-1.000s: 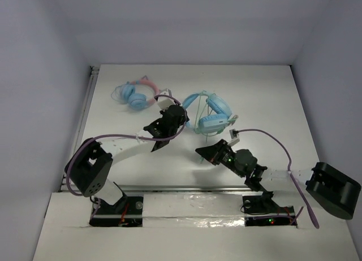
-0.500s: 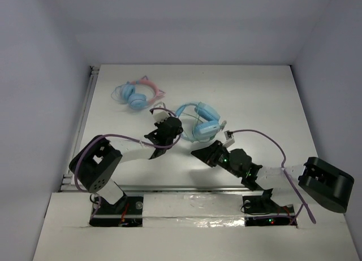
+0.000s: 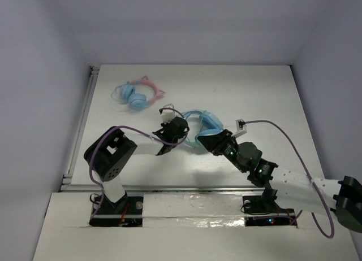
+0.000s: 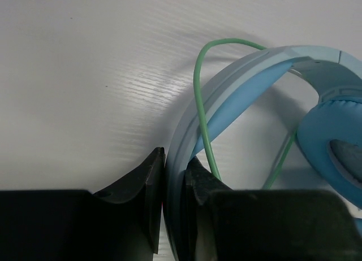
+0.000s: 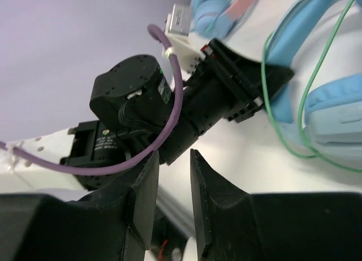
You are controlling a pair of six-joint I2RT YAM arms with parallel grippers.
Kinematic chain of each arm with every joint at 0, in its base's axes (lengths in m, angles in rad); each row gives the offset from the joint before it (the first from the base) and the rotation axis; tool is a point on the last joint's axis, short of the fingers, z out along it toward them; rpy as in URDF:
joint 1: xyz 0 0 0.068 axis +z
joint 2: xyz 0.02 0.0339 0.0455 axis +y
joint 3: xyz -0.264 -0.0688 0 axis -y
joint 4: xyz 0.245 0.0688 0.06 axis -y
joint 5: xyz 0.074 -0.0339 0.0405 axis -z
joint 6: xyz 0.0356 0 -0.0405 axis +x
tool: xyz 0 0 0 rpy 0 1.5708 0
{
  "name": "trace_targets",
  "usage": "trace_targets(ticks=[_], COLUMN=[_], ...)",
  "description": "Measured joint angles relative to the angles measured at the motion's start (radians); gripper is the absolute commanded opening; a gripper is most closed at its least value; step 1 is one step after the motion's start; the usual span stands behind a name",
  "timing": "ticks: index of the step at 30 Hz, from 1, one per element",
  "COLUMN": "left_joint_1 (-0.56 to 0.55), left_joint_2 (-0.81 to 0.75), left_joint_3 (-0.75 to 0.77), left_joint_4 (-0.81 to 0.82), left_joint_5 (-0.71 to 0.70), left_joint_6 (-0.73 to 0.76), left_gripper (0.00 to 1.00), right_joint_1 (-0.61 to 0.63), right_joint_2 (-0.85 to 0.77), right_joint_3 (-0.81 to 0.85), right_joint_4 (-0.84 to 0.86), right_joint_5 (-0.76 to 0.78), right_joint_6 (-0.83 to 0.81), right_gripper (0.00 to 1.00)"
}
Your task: Wrap the headphones
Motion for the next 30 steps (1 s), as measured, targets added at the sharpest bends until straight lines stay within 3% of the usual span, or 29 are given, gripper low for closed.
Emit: trace_targets(ticks=[1,3,5,10,13,18,30], left_joint_1=[0.002,0.004,0.005,0.005,0.005,0.005,-0.012], left_joint_2=[0.006,0.010,0.008,-0.055,-0.138,-0.223,-0.273], left_joint_3=[0.011,0.017,0.018,0.014,-0.017,-0.066,-0.120], left_joint_4=[0.000,0.000,-0.012,-0.084,-0.104,-0.102,-0.109], left_joint_5=[0.010,0.029,0.046,0.089,0.114,0.145,0.145], left_joint_6=[0.006,0.018,0.033,0.076,0.104,0.143,0.212], left_gripper=[0.00,0.00,0.00,0.00,0.00,0.00,0.00], right_joint_1=[0.000,-0.001,-0.013,-0.097,-0.131,-0.134,-0.132], right_joint_2=[-0.019,-0.038,-0.028,0.075,0.164,0.314,0.510], right_joint_3=[0.017,0.055,0.119,0.335,0.457,0.569,0.572], right_joint_4=[-0.040,-0.119,-0.217,-0.396,-0.470,-0.529,-0.525], right_joint_5=[0.023,0.064,0.082,0.032,-0.032,-0.143,-0.266], right_joint_6=[-0.019,-0.063,-0.132,-0.305,-0.378,-0.411,-0.291], right_gripper=[0.33,0.13,0.03,0.00,0.06,0.29,0.35])
